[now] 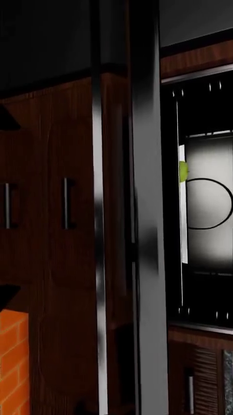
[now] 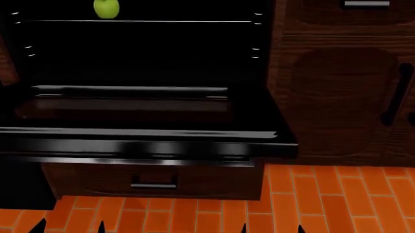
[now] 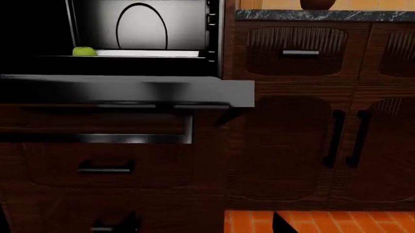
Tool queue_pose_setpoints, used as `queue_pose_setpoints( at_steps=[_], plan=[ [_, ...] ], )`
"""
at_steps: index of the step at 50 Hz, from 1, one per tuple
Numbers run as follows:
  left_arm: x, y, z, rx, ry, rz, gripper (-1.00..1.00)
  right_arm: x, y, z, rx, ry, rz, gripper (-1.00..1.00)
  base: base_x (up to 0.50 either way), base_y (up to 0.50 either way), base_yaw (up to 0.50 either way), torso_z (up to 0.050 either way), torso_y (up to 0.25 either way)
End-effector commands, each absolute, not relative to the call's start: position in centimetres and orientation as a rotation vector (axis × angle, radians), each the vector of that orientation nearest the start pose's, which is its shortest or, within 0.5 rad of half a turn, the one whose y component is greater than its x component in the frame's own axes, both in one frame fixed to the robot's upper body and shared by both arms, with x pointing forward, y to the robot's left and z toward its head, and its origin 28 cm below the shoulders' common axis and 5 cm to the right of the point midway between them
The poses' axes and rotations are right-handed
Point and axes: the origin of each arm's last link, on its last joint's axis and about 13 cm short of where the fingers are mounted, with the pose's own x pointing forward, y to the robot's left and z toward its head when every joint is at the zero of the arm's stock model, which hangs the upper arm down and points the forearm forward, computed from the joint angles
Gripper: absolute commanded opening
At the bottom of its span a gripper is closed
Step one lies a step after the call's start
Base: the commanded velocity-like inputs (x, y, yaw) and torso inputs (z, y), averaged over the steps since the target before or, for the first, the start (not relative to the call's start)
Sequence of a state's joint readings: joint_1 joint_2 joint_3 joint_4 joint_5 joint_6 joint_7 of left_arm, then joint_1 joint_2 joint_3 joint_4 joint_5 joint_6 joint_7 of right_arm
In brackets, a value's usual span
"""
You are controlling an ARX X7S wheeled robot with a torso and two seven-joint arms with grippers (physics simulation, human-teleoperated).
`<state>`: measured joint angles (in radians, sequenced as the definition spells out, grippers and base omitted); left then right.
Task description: Close the oven door
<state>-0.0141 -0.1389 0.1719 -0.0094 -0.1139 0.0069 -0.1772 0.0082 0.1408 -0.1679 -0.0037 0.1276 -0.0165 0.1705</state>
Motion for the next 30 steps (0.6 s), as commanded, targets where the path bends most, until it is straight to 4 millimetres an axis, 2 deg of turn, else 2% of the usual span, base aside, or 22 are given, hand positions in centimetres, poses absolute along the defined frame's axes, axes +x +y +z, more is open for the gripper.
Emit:
queue_pose_setpoints(
  at_steps=[1, 30],
  plan=[
    [21.07, 20.44, 1.15, 0.031, 0.009, 0.009, 1.00, 21.02, -9.63, 1.42, -0.014, -0.002, -0.006, 1.00, 0.00, 0.00, 0.00, -0.050, 0.000],
    [21.05, 20.42, 1.09, 0.038, 0.005, 0.010, 1.00, 20.90, -9.60, 1.50, -0.015, -0.014, -0.004, 1.00, 0.00, 0.00, 0.00, -0.050, 0.000]
  ],
)
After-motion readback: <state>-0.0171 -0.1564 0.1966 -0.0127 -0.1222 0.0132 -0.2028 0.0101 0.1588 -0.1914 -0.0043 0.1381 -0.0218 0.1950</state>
